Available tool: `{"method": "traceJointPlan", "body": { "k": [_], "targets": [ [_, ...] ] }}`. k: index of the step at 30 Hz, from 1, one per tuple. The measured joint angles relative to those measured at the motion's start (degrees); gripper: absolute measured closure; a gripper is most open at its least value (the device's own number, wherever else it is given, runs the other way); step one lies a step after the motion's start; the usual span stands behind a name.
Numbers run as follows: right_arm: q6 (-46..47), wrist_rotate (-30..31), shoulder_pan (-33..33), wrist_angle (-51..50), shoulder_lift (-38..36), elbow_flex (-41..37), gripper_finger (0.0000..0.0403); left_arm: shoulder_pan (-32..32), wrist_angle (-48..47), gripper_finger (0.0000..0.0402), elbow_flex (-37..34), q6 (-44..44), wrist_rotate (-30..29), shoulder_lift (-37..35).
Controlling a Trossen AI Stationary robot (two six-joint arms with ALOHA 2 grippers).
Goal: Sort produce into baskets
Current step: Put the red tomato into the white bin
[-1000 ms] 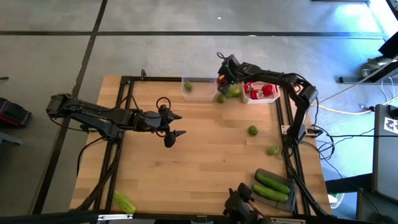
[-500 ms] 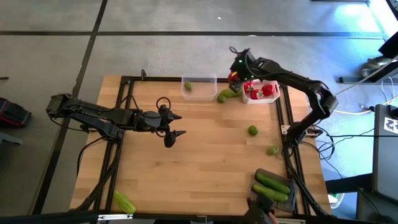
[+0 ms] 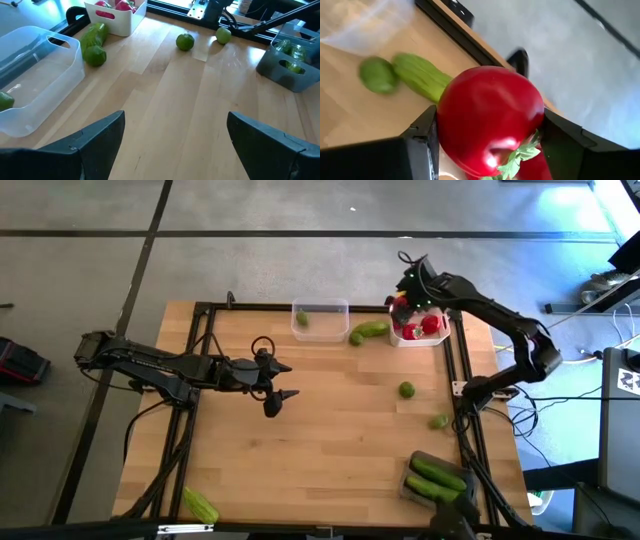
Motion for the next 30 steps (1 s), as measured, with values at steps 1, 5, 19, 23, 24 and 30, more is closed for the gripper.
{"method": "traceJointPlan", "body": {
  "k": [1, 5, 19, 23, 24, 30],
  "targets": [
    [0.3, 0.3, -0.8, -0.1, -0.3, -0.9, 0.0181, 0.0, 0.0, 0.0054, 0.0, 0.0, 0.0, 0.0],
    [0.8, 2.7, -3.3, 0.2, -1.6, -3.7, 0.0181, 0.0, 0.0, 0.0054, 0.0, -0.1, 0.0, 0.0],
    [3.9, 7.1, -8.0, 2.8, -3.0, -10.9, 0.0181, 0.0, 0.0, 0.0054, 0.0, -0.2, 0.0, 0.0],
    [4.7, 8.2, -8.7, 7.7, -2.8, -13.2, 0.0181, 0.0, 0.1, 0.0054, 0.0, 0.2, 0.0, 0.0],
    [4.9, 7.9, -8.8, 8.2, -2.5, -13.4, 0.0181, 0.0, 0.1, 0.0054, 0.0, 0.2, 0.0, 0.0],
    [5.7, 7.2, -8.7, 9.9, 2.0, -13.5, 0.0181, 0.0, 0.2, 0.0054, 0.0, 0.2, 0.0, 0.0]
  ]
}}
